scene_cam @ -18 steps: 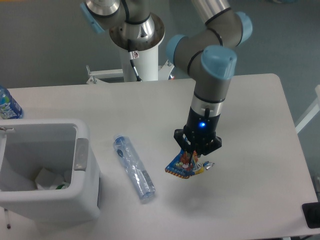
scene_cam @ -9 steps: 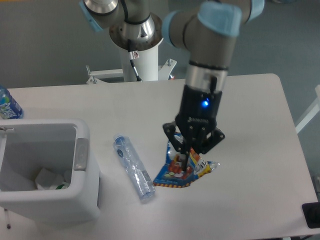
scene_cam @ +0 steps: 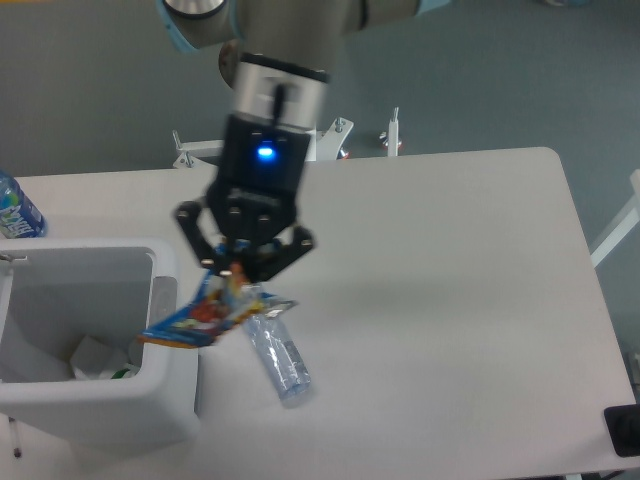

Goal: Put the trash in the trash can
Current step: 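Lift the wrapper and carry it over the white trash bin, then lower the wrapper into the bin and open the gripper, then raise the gripper out of the bin and move it back over the table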

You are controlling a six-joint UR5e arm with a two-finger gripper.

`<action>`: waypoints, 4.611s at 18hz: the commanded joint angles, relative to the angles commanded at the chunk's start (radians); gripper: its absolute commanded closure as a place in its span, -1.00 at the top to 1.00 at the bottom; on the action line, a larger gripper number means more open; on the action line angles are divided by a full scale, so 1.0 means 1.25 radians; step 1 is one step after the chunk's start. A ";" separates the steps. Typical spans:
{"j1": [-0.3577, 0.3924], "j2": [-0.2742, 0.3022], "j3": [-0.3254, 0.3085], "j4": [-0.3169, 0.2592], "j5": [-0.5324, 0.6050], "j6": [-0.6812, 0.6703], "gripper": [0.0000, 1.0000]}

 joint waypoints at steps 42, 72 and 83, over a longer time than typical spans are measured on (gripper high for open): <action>-0.119 -0.044 -0.034 0.001 0.042 0.059 1.00; 0.302 -0.079 -0.055 -0.031 0.031 -0.271 1.00; 0.287 -0.120 -0.102 -0.054 0.128 -0.236 1.00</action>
